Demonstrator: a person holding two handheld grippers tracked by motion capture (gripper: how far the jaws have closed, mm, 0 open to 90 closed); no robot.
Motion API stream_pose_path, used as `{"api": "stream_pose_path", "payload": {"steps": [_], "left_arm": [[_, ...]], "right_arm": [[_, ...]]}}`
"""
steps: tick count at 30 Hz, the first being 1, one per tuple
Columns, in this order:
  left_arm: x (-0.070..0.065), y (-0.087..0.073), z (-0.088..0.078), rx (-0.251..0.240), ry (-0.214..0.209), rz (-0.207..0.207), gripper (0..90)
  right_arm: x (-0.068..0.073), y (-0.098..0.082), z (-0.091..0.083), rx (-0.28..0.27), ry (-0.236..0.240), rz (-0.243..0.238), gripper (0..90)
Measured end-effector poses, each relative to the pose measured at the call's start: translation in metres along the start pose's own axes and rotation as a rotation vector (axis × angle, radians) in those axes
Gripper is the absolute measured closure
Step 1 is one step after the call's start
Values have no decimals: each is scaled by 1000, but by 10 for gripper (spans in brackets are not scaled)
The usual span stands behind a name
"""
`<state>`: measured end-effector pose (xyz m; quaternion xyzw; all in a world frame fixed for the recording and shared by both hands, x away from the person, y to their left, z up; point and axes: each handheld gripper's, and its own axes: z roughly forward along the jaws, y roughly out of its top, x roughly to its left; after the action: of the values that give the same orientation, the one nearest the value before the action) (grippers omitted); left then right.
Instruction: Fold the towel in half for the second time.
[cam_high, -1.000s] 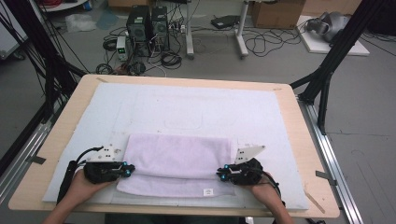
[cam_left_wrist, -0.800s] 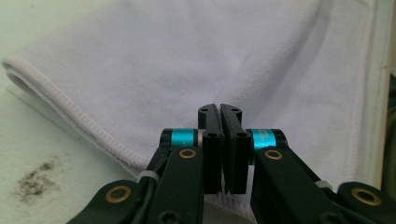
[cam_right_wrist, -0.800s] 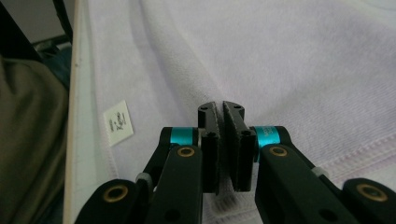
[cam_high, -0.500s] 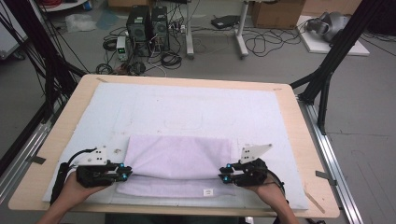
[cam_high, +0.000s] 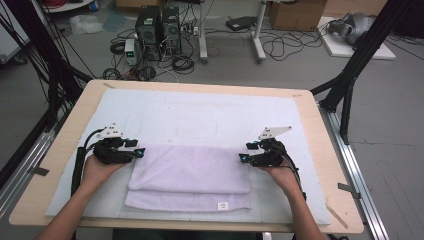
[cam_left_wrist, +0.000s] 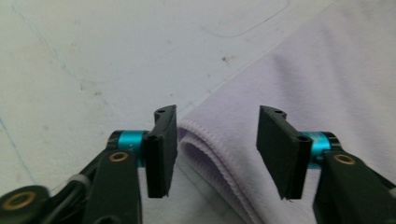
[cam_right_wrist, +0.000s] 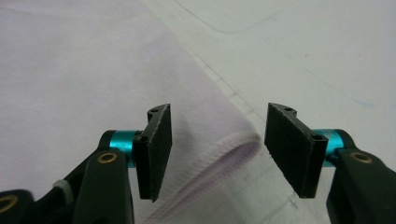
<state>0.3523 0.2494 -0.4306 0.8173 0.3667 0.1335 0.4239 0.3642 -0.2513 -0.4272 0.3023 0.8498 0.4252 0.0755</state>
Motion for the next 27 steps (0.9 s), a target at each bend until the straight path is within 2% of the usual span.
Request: {"api": "stream_pose_path", "payload": {"steps": [2,3,4,7,10,12,16,18,20,25,27], "left_arm": [[3,-3,9,46,2,-14,432],[3,-3,9,46,2,-14,428],[4,-5,14,62,-17,-25,445],[0,-4,14,56,-29,1,605],[-1,-3,11,45,-38,0,792],[-3,-2,10,35,-21,7,815],[-3,7,5,-42,24,3,830],[-1,17,4,-60,53,14,829],[4,29,6,-91,68,0,830],[26,66,18,-131,123,10,829],[38,80,25,-146,161,6,811]], "right_arm": [[-6,-3,7,26,1,13,388],[-8,-5,10,37,4,20,388],[-10,-6,12,46,6,28,394],[-9,-7,19,59,46,21,508],[-7,-5,20,54,96,2,740],[-7,-3,19,48,105,-17,787],[-8,6,10,10,48,-32,811],[-11,15,6,6,14,-39,811],[-17,27,5,-7,-23,-48,813],[-42,59,7,-18,-77,-31,811],[-54,69,11,-33,-111,-25,771]]}}
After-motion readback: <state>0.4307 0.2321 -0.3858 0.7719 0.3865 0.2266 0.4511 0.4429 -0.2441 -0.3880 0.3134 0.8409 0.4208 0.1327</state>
